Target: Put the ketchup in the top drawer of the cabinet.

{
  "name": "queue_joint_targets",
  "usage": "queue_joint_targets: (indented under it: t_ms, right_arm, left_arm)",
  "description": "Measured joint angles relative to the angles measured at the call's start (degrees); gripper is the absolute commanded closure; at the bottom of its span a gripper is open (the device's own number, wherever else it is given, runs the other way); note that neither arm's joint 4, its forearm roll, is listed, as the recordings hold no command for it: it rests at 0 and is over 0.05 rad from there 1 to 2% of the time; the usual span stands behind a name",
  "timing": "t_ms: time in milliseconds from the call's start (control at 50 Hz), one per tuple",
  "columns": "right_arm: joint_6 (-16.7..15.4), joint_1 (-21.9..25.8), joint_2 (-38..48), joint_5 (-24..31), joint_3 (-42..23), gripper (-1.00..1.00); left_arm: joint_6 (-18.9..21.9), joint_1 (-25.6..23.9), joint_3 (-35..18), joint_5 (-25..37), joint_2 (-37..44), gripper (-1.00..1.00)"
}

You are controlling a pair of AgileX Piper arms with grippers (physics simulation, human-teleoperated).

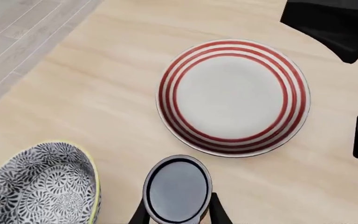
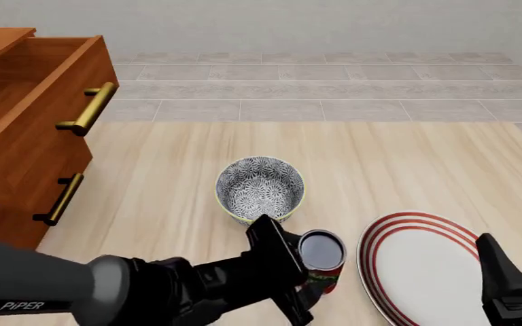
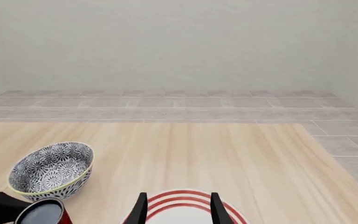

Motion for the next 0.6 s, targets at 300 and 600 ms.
queue_joint_targets:
  t_ms: [300,600]
  right_arm:
    - [0.0,0.2,0.0,0.0,0.0,-1.00]
    - [0.1,0.5,0.0,-0.1,0.0,-1.00]
  left_arm:
    - [0.8,0.2,2.1,3.0,-7.6,1.00]
    - [2.0,1.4,4.1,7.5,-16.5,1.00]
